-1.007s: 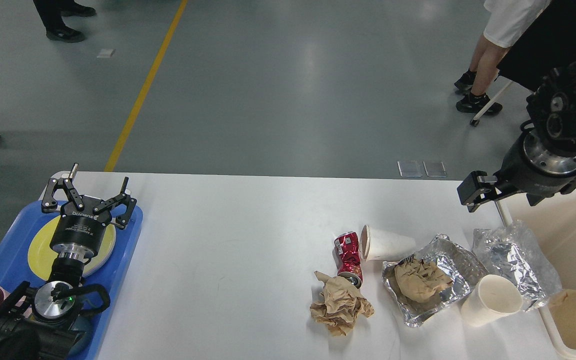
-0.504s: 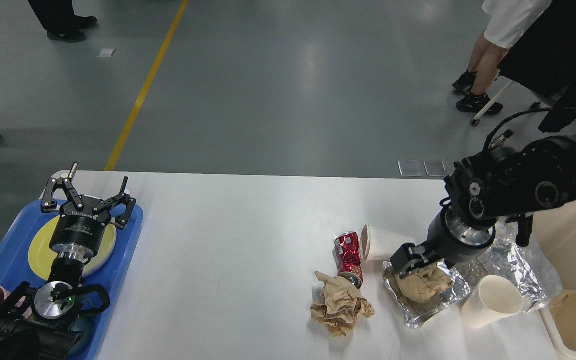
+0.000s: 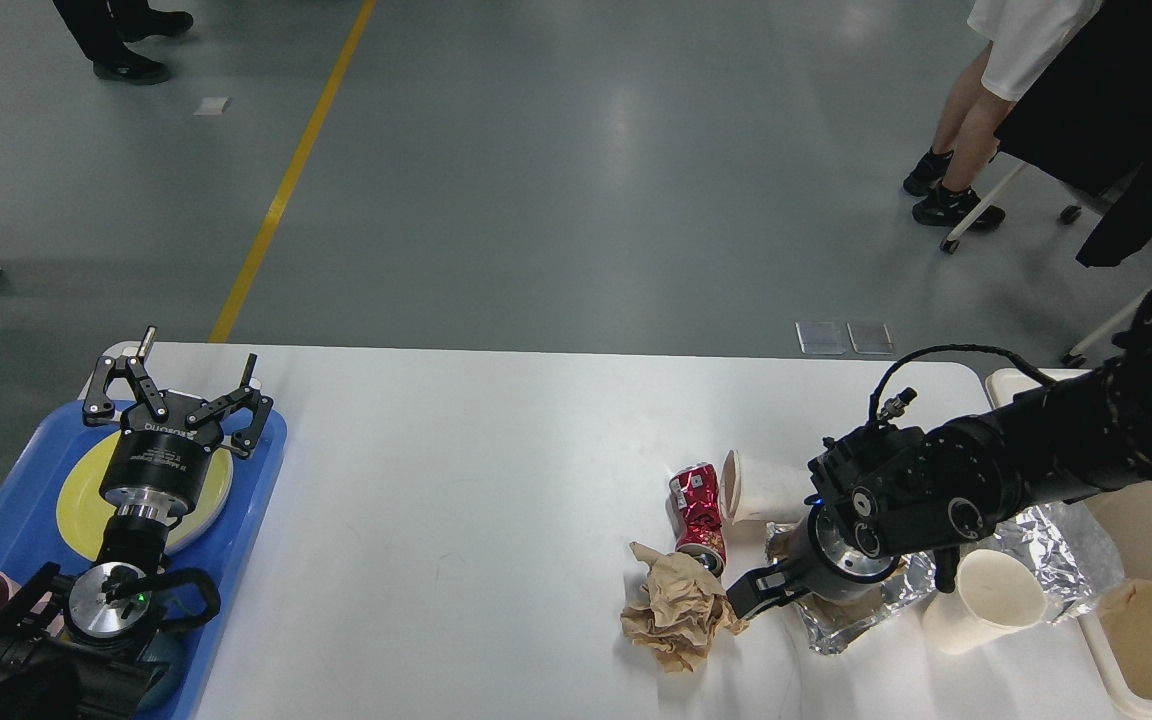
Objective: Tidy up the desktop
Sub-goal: 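Grasp the foil wrapper with food with the right gripper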
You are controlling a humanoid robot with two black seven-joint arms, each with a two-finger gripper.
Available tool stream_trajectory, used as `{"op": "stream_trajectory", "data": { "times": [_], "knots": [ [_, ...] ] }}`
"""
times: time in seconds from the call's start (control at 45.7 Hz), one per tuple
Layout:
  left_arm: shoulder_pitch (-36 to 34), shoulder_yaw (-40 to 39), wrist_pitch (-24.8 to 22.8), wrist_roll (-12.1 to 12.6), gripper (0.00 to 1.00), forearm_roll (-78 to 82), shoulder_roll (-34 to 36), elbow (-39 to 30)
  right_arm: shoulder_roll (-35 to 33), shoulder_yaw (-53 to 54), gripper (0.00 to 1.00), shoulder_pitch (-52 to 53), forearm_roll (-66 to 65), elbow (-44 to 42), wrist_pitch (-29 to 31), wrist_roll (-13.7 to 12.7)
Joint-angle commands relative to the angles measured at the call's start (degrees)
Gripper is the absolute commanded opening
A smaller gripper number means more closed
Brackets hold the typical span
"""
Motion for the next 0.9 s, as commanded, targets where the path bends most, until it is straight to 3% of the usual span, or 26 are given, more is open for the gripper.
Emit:
{"op": "stream_trajectory", "data": {
  "times": [0.0, 0.263, 0.547, 0.701, 0.876],
  "knots": [
    [0.00, 0.00, 0.01, 0.08, 0.97, 0.08, -0.02, -0.01, 0.34, -0.01, 0.95, -3.64, 0.22, -4.09, -0.81, 0.06],
    [0.00, 0.00, 0.01, -0.01, 0.97, -0.01, 0.07, -0.01, 1.75, -0.10, 0.86, -7.95, 0.31, -9.63, -0.81, 0.06],
    [0.00, 0.00, 0.01, -0.01, 0.97, -0.01, 0.07, -0.01, 1.92, -0.45, 0.43, -8.92, 0.31, -10.42, -0.81, -0.02],
    [0.00, 0.00, 0.01, -0.01, 0.97, -0.01, -0.02, -0.01, 1.92, -0.45, 0.41, -10.50, 0.31, -13.06, -0.81, -0.02],
    [0.00, 0.00, 0.01, -0.01, 0.97, -0.01, -0.02, -0.01, 2.01, -0.45, 0.24, -11.12, 0.31, -13.33, -0.81, 0.06]
  ]
}}
